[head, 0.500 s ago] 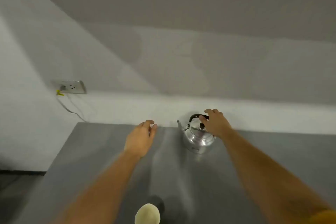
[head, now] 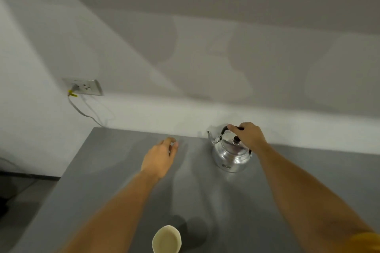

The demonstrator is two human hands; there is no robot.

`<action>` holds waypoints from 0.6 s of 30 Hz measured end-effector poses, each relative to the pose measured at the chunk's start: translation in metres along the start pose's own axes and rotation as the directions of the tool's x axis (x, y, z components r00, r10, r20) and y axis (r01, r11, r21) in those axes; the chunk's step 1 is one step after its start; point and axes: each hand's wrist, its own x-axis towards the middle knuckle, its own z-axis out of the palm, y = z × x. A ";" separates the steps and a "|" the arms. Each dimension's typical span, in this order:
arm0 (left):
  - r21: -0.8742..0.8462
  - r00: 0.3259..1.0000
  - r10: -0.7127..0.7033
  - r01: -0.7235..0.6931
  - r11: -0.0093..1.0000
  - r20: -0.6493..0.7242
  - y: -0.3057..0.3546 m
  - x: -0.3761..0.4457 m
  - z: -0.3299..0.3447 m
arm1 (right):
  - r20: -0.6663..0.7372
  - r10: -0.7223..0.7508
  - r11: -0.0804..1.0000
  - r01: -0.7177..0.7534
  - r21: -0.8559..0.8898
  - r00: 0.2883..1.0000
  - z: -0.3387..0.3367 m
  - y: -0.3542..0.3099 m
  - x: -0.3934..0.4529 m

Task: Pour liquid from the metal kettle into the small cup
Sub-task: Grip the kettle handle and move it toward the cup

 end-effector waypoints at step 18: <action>-0.249 0.971 -0.145 0.191 0.949 0.191 -0.051 -0.143 0.002 | -0.060 -0.040 0.994 0.046 0.100 0.997 -0.026 -0.011 -0.149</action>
